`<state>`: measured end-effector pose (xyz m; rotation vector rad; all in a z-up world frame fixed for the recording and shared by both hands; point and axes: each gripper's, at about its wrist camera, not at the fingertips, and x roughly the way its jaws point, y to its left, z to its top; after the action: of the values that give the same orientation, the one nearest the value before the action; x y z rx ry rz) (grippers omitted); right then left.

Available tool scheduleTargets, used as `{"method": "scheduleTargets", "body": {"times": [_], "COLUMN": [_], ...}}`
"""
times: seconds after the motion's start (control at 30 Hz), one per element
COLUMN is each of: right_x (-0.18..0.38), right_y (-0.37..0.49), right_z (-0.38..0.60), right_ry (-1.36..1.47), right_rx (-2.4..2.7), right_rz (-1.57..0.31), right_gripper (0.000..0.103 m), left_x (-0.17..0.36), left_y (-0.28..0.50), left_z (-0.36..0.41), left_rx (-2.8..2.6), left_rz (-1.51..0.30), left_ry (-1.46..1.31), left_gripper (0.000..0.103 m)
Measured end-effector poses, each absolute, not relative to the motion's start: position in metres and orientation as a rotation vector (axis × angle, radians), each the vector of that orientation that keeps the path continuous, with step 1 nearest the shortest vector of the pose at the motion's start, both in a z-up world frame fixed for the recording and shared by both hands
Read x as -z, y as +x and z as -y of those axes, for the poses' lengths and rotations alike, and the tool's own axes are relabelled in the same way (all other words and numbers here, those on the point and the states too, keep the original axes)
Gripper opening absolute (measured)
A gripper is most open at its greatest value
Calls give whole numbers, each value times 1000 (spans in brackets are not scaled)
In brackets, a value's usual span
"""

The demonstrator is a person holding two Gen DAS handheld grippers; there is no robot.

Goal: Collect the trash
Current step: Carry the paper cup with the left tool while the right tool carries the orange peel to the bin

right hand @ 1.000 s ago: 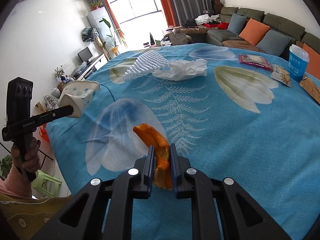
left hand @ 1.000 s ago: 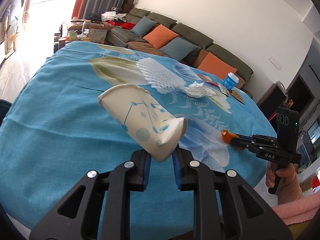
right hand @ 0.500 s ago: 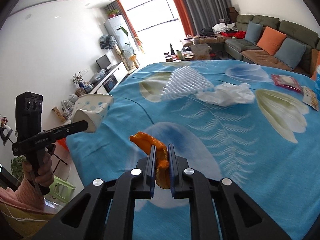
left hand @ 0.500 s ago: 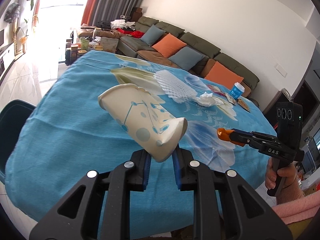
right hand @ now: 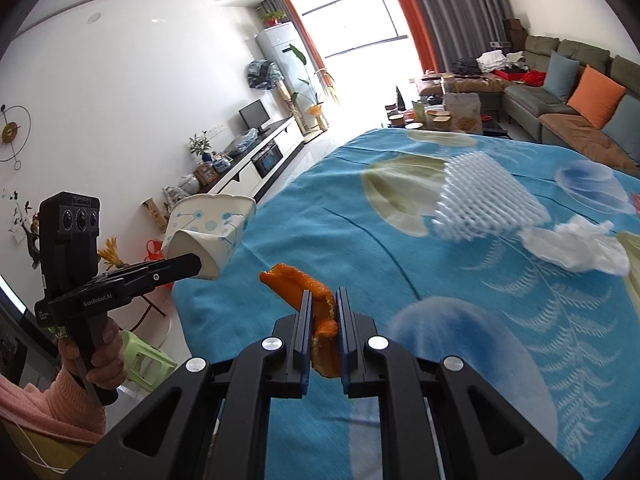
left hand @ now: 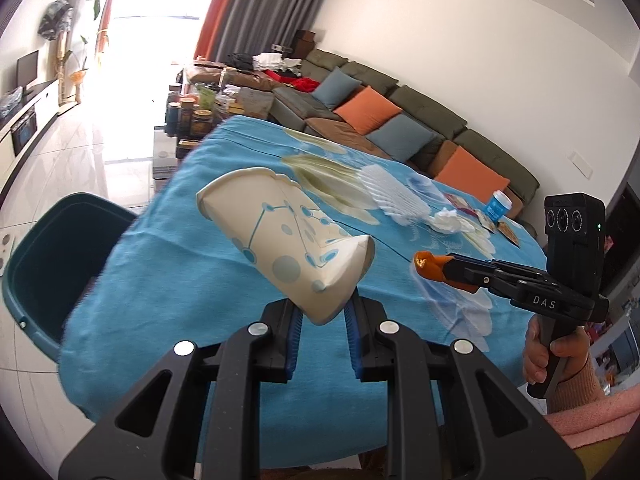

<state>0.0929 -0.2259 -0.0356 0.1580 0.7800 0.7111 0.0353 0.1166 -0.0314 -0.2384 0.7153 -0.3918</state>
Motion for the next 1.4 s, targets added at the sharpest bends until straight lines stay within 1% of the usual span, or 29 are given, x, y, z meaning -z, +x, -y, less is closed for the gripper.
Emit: {"method": "scheduleTargets", "body": {"times": [0.73,1.4], "right_x": [28,23], "right_y": [125,151], "right_z": [123,60], "right_ry": [93,59], "right_rx": [-889,-958], "right_rz": [-800,-831], "right_gripper": [10,10], "left_x": [21,26], "left_y": [15,10], "left_z": [-197,-238], "left_rx": [213,103], "left_rz": [-676,-683], "left_ry": [-266,-271], "left_gripper": [20,20]}}
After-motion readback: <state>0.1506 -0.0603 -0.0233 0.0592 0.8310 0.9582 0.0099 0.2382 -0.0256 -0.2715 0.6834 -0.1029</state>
